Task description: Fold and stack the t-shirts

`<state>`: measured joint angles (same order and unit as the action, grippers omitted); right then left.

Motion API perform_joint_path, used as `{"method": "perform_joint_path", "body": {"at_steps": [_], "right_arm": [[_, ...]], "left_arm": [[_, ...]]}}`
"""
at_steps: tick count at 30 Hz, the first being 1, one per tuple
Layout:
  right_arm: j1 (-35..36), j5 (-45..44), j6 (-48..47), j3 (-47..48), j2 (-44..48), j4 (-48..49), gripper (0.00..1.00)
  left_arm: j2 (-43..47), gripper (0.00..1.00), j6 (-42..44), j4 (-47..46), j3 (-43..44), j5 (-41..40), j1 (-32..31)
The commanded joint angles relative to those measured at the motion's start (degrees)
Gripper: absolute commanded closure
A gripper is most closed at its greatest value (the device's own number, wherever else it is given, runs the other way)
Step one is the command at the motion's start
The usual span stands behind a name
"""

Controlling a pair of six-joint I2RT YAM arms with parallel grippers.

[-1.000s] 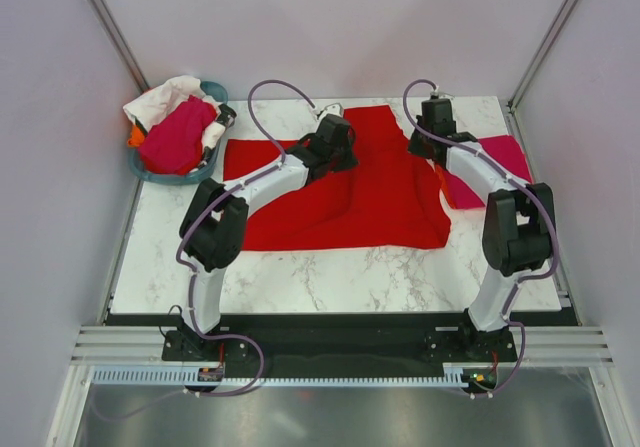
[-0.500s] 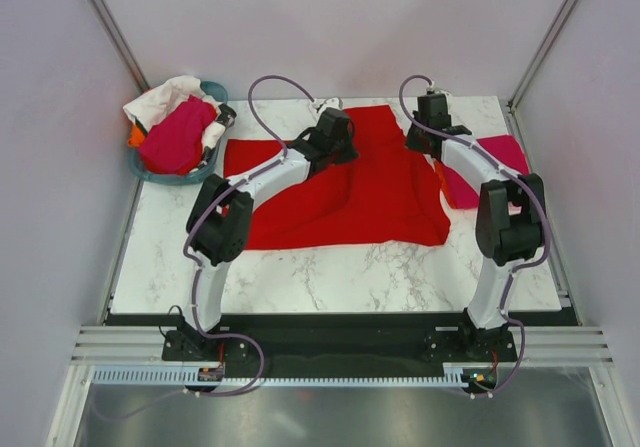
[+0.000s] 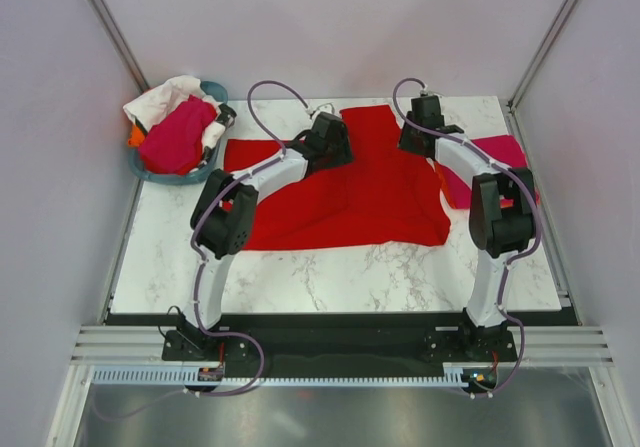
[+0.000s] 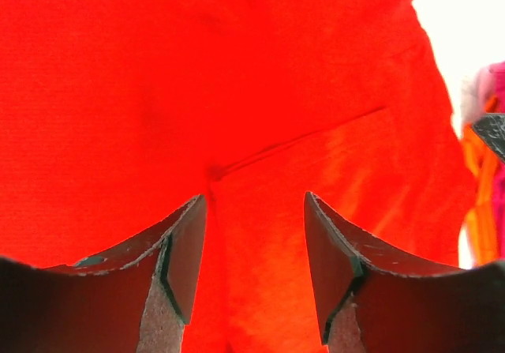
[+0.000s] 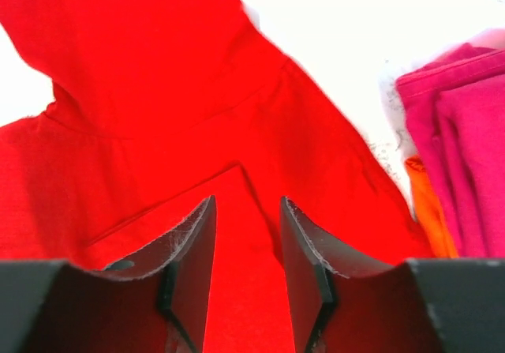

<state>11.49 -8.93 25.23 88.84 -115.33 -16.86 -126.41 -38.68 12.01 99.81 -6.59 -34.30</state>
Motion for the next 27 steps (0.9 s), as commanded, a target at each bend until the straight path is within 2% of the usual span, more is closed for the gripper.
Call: {"method": "perform_joint_path", "body": {"at_steps": [1,6,11,14,16,17,18,22,27], "right_arm": [[2.7,1.1,0.3,-1.4,3.7,1.8,0.55],[9.5,2.2,2.1,-7.3,7.7,4.7,0.58],[18.6,1.0,2.0,-13.8,11.7,7.0,0.63],[22.7,-0.6,1.8,-17.9,14.9,6.9,0.70],[24.7,-1.4,1.7,-19.8,16.5,6.0,0.80],[25.2,-2.0,1.7,-20.2,17.3,4.4,0.94],[25.7,-2.8,1.8,-21.3,17.9,3.8,1.00],[26.7,-4.4,1.5,-25.3,20.4,1.7,1.00],[27.0,-5.1,1.9,-31.6,23.4,1.1,1.00]], "left_arm": [[8.6,0.39,4.0,0.6,-5.1,-4.0,1.6],[21.4,0.37,6.2,0.2,-19.8,-6.8,6.3],[37.3,0.41,6.6,0.0,-39.1,-8.0,12.2],[43.9,0.45,6.7,-0.2,-47.8,-5.0,18.1],[46.2,0.46,7.1,-0.2,-51.9,-4.7,21.8],[47.7,0.46,7.6,-0.1,-52.9,-4.6,23.5],[48.4,0.48,7.7,-0.1,-54.0,-4.4,24.1],[48.7,0.49,6.8,-0.1,-55.7,-5.1,25.3],[43.3,0.57,6.9,-0.1,-54.6,-4.7,27.5]]}}
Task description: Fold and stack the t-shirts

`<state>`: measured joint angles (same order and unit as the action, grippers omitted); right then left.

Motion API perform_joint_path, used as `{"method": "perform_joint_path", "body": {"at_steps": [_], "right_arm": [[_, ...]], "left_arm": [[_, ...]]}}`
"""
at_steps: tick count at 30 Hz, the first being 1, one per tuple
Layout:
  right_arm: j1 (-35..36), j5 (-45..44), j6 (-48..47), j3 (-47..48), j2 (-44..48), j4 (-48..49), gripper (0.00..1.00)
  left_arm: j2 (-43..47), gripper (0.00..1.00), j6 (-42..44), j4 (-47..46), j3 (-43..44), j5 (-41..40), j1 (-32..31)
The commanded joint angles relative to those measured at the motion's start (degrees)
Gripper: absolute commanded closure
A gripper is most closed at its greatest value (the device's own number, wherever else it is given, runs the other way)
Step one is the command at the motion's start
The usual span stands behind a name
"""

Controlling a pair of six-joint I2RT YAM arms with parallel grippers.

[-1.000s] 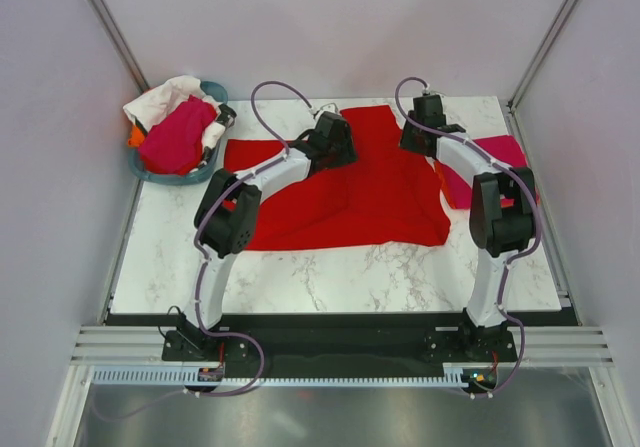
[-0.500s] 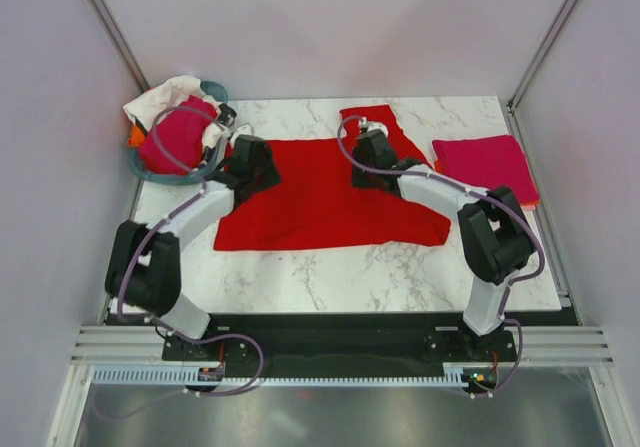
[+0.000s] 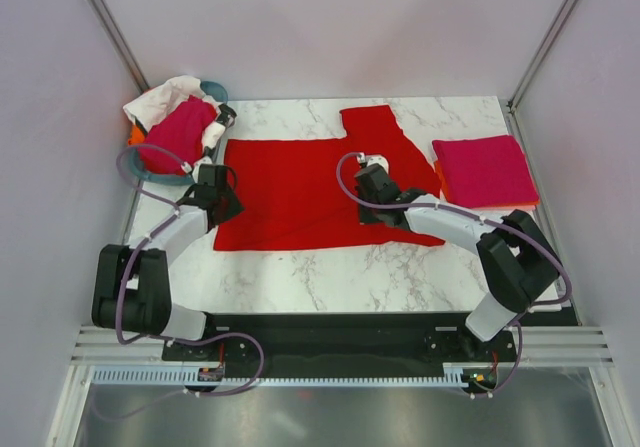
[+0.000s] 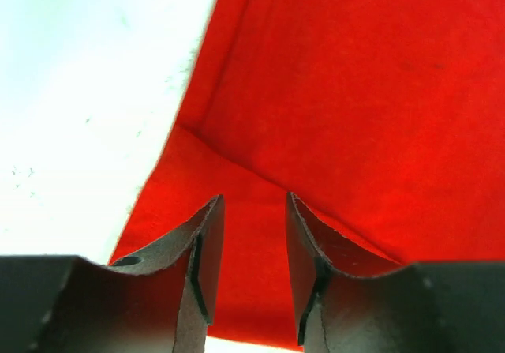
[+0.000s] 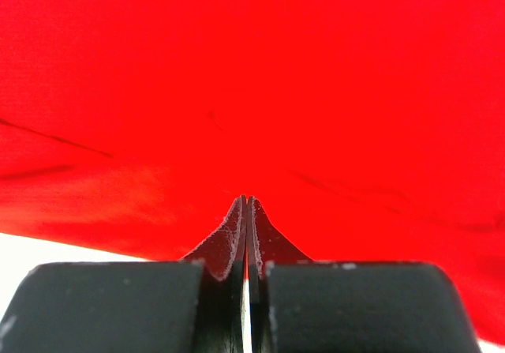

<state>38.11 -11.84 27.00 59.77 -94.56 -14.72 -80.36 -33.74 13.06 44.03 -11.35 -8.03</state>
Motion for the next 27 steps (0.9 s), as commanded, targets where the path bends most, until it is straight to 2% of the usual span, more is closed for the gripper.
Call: {"method": "perform_joint_path", "body": {"at_steps": [1,13,27], "right_arm": [[0.5,-2.1,0.2,-3.3,2.9,-1.0,1.00],[0.5,-5.0,2.3,-6.9,0.0,-0.3,1.00],[0.5,-5.0,3.1,-7.4,-1.9,-0.2,1.00]], "left_arm": [[-3.3,0.57,1.8,-1.1,1.3,-0.1,1.3],[-7.4,0.59,1.2,1.7,4.3,-8.3,1.4],[-13.1,0.61,1.2,6.5,9.5,-9.1,1.4]]}}
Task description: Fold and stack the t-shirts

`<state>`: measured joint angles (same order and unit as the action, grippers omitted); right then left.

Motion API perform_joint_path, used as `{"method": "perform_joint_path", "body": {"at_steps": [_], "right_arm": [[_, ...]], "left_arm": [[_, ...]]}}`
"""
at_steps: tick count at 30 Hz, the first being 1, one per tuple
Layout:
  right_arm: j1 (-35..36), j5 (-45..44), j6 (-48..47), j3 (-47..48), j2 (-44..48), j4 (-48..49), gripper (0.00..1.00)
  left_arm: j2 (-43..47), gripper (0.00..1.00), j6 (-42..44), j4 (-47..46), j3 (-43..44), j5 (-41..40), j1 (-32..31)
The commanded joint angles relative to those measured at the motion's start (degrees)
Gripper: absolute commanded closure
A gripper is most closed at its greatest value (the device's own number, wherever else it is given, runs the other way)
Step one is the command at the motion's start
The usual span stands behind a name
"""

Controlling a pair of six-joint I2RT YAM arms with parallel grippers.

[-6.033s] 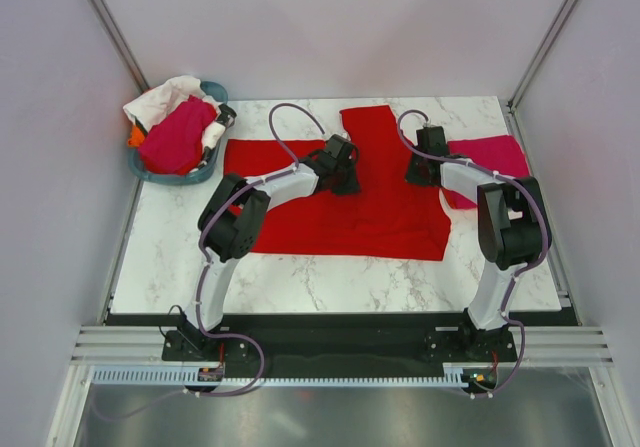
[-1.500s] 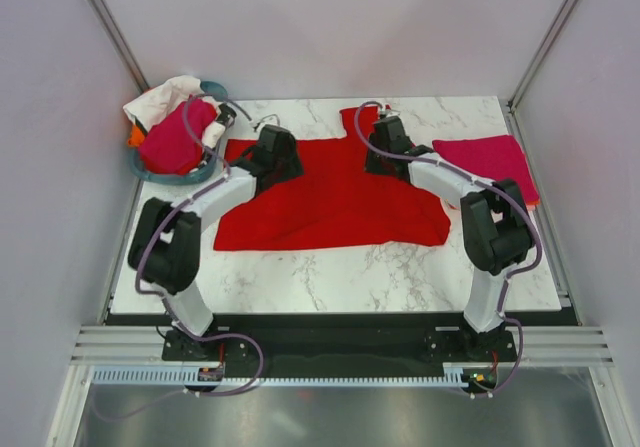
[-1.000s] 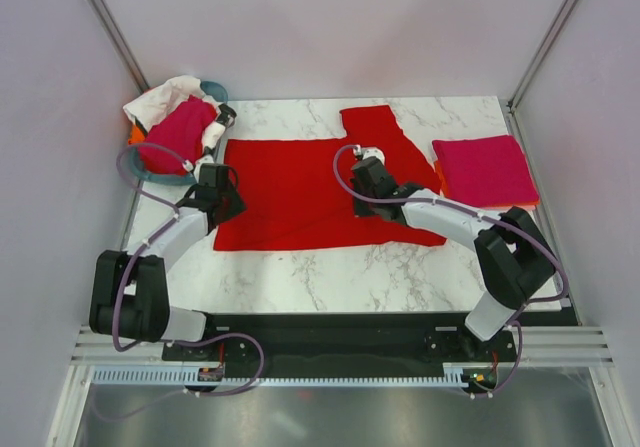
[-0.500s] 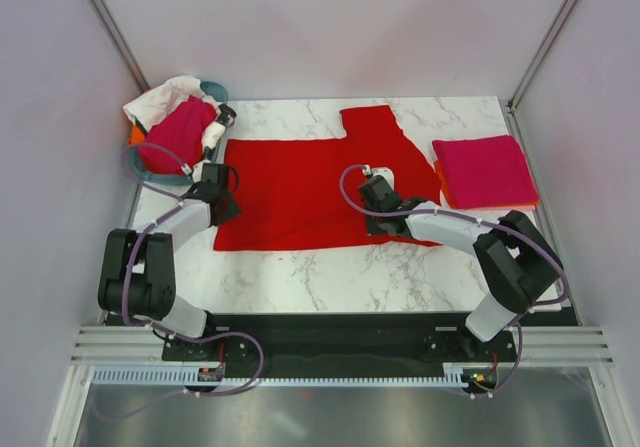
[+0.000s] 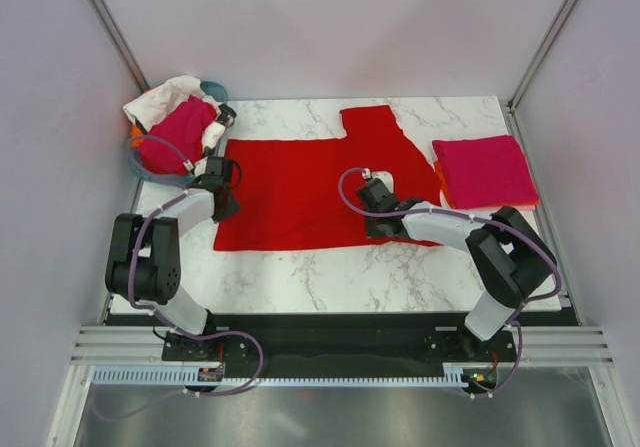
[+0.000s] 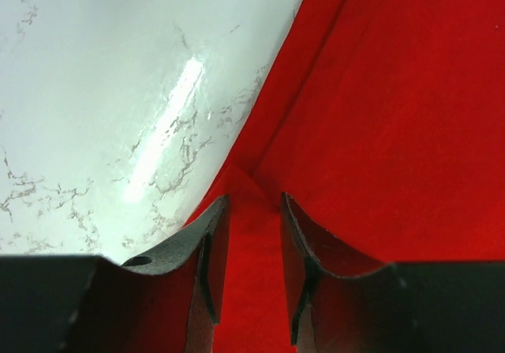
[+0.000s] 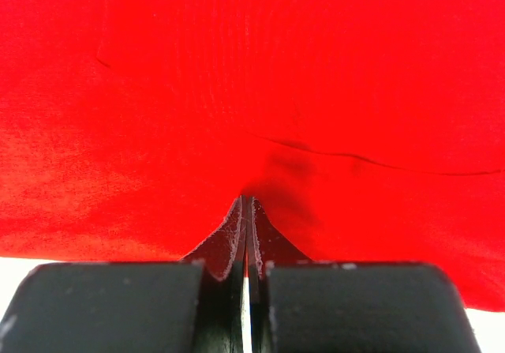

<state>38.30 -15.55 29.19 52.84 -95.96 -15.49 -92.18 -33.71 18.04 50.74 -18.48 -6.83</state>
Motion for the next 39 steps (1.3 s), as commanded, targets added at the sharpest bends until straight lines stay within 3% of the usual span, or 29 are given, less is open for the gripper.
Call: {"method": "perform_joint_path", "body": {"at_steps": [1,4,8,23,35,39], "right_arm": [[0.3,-1.2,1.0,-0.5,-0.4,0.6,1.00],[0.2,-1.2,1.0,-0.8,-0.2,0.8,1.00],[0.3,-1.2,1.0,-0.8,0.0,0.7,1.00],[0.3,-3.8,3.2,-1.0,-2.4,-1.7,1.00],[0.3,-4.3,3.6,-3.4,-0.2,-3.1,1.00],[0.3,-3.7,3.2,-2.7,0.0,-3.2,1.00]], "left_arm": [[-1.9,0.62,1.2,1.7,3.1,-1.9,0.3],[-2.9,0.70,1.4,2.7,3.9,-1.3,0.3],[-2.1,0.98,0.8,3.1,3.8,-2.2,0.3],[5.7,0.98,-2.5,3.9,1.4,-4.5,1.8],[3.2,0.98,-4.2,4.0,3.0,-1.2,5.4],[0.7,0.89,-2.8,3.9,5.0,2.4,5.4]]}}
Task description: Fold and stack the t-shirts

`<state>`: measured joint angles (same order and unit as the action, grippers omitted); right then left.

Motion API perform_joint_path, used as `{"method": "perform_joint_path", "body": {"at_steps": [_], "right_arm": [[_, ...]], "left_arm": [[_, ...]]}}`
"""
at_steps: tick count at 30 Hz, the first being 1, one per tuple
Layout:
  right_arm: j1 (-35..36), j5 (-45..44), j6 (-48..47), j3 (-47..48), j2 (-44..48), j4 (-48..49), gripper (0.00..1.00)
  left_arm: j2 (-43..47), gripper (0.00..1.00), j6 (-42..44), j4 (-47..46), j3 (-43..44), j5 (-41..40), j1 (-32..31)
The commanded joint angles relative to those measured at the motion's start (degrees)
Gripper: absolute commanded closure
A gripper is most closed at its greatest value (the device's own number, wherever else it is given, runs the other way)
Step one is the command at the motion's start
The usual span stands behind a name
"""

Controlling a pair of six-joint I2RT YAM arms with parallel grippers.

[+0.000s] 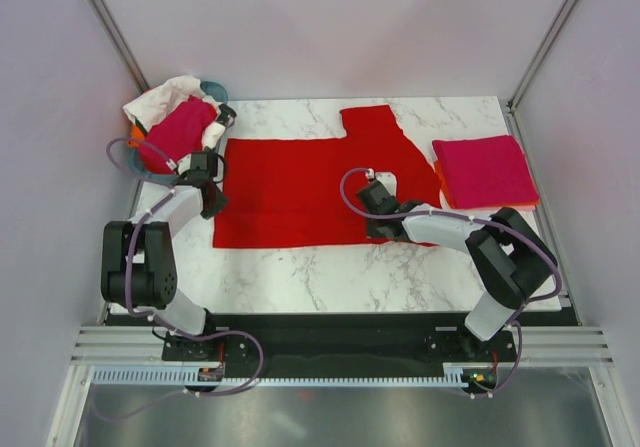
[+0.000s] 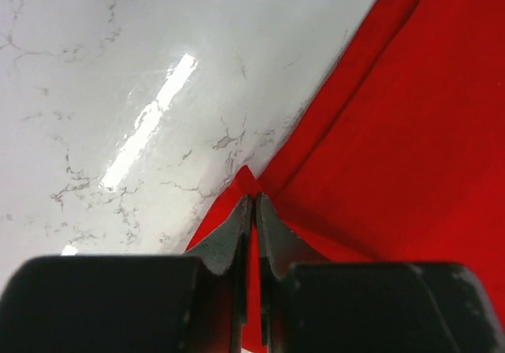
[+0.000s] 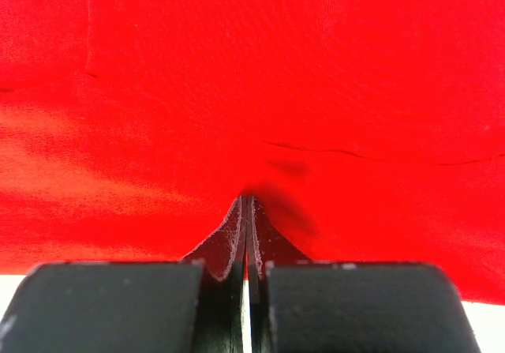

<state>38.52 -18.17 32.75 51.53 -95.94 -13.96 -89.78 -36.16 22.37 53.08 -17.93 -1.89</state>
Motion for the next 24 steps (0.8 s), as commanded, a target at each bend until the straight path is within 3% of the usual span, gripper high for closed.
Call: {"method": "perform_joint_path", "body": {"at_steps": [1,4,7,9,17,24], "right_arm": [[0.1,-0.7,-0.6,-0.7,0.1,-4.8,1.00],[0.0,-0.3,-0.8,1.1,0.3,-5.5,1.00],[0.0,0.2,-1.1,3.3,0.9,-5.8,1.00],[0.0,0.0,-1.0,4.4,1.5,-6.3,1.00],[-2.1,-3.0,0.2,3.7,8.7,-8.1,1.00],[-11.8,-5.4,2.3,-2.8,17.1,-10.9,1.00]], "left_arm": [[-1.7,0.86,-0.1,-0.4,2.8,2.2,0.5],[-0.2,0.72,0.3,-0.7,2.1,2.5,0.4],[3.5,0.45,0.8,-1.0,-0.4,1.9,0.4],[6.0,0.40,0.8,-1.3,-1.7,2.0,0.4],[20.8,0.43,-4.3,-4.0,-12.0,7.9,0.4],[26.8,0.47,-10.6,-4.0,-19.1,9.1,0.4]]}}
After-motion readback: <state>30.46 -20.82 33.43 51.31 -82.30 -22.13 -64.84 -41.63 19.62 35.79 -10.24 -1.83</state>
